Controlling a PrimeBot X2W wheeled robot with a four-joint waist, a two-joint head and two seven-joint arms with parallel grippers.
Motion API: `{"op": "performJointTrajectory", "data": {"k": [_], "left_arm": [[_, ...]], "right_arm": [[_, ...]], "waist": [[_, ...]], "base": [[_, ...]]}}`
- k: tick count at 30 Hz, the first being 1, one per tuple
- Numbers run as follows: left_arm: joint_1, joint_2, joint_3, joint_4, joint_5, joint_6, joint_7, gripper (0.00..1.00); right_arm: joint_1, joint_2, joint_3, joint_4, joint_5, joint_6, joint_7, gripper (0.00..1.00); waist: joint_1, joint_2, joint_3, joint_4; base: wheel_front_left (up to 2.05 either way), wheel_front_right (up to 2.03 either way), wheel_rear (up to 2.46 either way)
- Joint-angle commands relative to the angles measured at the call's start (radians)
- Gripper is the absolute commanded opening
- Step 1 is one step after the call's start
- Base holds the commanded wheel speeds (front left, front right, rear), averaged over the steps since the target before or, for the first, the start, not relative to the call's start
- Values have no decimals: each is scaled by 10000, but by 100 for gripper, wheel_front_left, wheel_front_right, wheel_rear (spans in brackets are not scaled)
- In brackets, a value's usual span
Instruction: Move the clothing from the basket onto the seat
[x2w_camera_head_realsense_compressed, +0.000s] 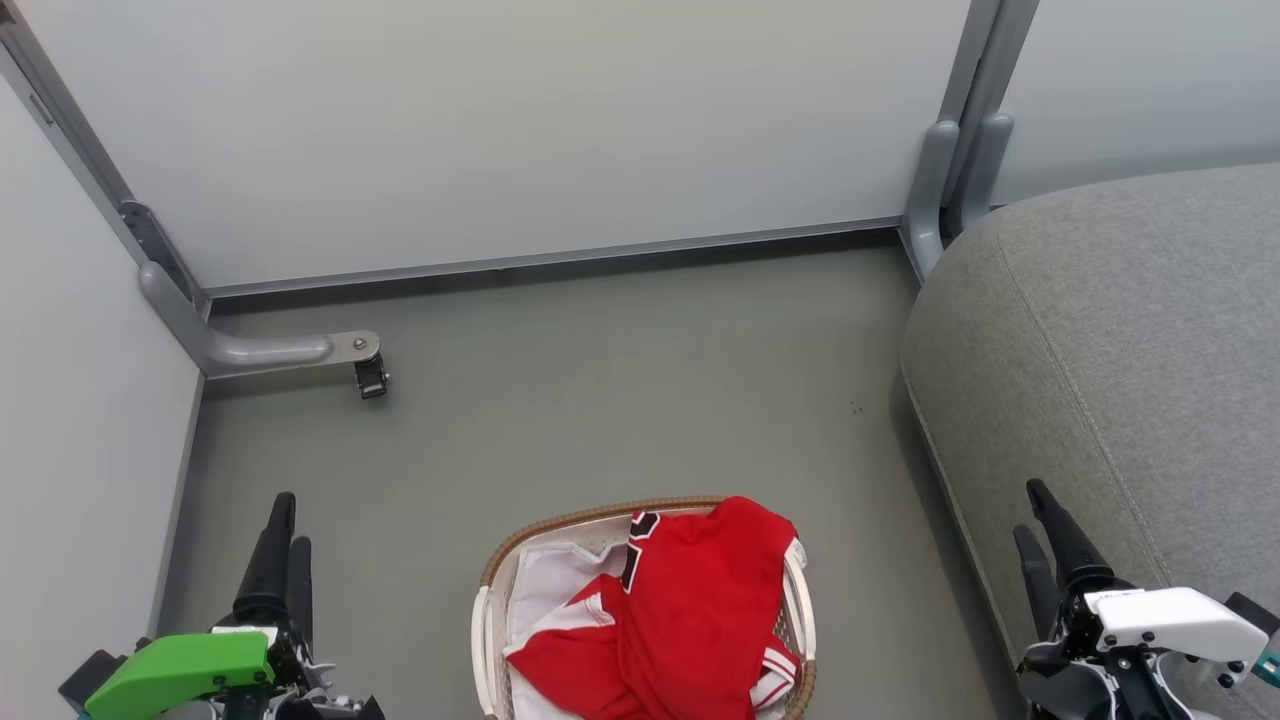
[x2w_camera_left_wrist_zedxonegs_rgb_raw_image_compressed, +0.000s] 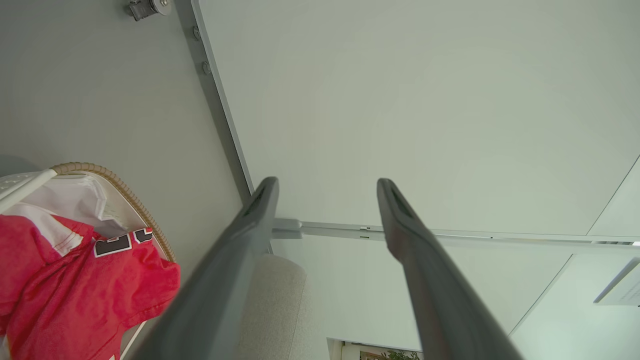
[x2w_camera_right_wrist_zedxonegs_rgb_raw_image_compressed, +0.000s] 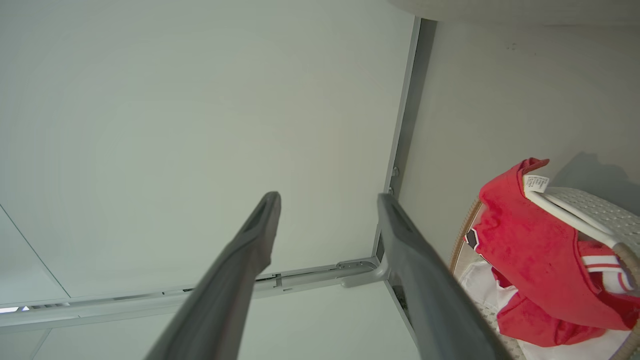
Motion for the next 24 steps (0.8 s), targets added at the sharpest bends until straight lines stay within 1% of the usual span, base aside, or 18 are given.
{"op": "performJointTrajectory", "data": {"k": [1, 4, 6, 13, 19, 24], "left_arm": [[-18, 36, -68, -261, 231, -17, -127, 100], [28, 40, -68, -341, 578, -17, -262, 100], [44, 42, -24, -417, 1021, -8, -354, 100], [105, 51, -99, -887, 2397, 238, -659, 100], [200, 58, -303, -1282, 3686, 464, -903, 100], [317, 63, -505, -1507, 4688, 642, -1090, 100]], "right_arm": [[-80, -73, 48, -190, -226, 1, -137, 100], [-75, -79, 65, -207, -521, 1, -272, 100], [-76, -83, 62, -229, -839, 1, -363, 100], [-94, -98, 21, -642, -2565, 2, -672, 100], [-45, -107, 209, -1043, -4138, 2, -913, 100], [30, -113, 353, -1277, -5158, 2, -1104, 100]], "waist": [[0, 0, 3, -2], [0, 0, 9, -3], [0, 0, 14, -4], [0, 0, 44, -3], [0, 0, 69, -1], [0, 0, 65, 3]], "base": [[0, 0, 0], [0, 0, 0], [0, 0, 0], [0, 0, 0], [0, 0, 0], [0, 0, 0]]}}
